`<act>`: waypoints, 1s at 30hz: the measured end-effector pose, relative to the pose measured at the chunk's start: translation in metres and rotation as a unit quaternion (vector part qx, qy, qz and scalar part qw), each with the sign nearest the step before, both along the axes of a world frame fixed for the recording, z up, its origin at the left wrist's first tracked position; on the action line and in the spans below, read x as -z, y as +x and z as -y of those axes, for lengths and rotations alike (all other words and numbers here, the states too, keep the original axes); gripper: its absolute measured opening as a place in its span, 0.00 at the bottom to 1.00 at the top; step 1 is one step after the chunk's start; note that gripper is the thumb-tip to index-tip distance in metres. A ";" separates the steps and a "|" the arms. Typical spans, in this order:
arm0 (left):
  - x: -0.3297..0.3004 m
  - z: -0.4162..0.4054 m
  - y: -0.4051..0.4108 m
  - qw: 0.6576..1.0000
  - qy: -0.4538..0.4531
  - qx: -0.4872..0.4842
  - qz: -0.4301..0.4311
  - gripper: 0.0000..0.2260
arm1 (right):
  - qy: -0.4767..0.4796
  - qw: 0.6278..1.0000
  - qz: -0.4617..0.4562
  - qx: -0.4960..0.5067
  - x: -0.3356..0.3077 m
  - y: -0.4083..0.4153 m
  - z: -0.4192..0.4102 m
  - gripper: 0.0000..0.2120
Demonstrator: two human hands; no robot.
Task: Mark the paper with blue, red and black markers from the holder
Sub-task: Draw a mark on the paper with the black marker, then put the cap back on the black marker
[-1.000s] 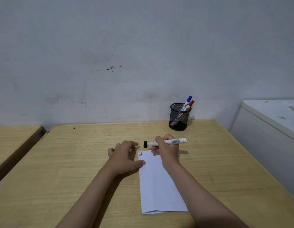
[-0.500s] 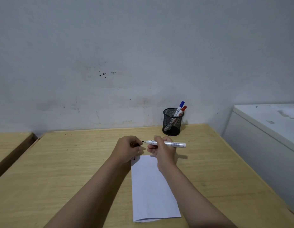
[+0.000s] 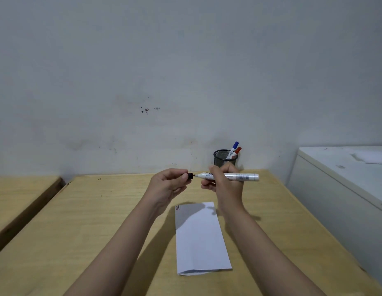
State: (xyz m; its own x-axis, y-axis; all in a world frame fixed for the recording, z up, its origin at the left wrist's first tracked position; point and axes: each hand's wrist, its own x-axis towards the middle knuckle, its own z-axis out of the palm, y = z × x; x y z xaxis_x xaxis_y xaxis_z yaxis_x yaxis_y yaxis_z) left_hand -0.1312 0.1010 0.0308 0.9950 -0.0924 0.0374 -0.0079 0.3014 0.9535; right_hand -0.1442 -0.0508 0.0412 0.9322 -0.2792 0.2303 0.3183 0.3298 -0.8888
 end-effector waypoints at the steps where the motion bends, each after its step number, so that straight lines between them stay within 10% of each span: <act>1: -0.002 0.001 -0.003 1.000 -0.001 0.002 0.004 0.05 | -0.006 1.000 0.003 0.001 -0.003 -0.003 0.000 0.13; 18: -0.037 0.015 -0.027 0.999 -0.024 0.002 0.041 0.04 | -0.020 0.997 0.070 0.004 -0.029 -0.016 -0.006 0.17; 24: -0.035 0.016 -0.030 0.997 -0.009 -0.059 0.038 0.04 | 0.066 0.981 -0.084 -0.159 -0.020 -0.011 -0.001 0.12; 30: -0.032 0.016 -0.021 0.986 0.053 -0.151 0.047 0.05 | -0.276 0.956 -0.060 -0.073 -0.021 -0.012 0.014 0.14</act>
State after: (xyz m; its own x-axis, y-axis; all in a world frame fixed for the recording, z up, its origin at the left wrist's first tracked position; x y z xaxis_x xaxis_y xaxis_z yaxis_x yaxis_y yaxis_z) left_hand -0.1520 0.0848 0.0625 0.9706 0.1983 0.1367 -0.1715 0.1706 0.9703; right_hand -0.1563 -0.0651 0.0621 0.9810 -0.0117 0.1935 0.1889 -0.1678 -0.9676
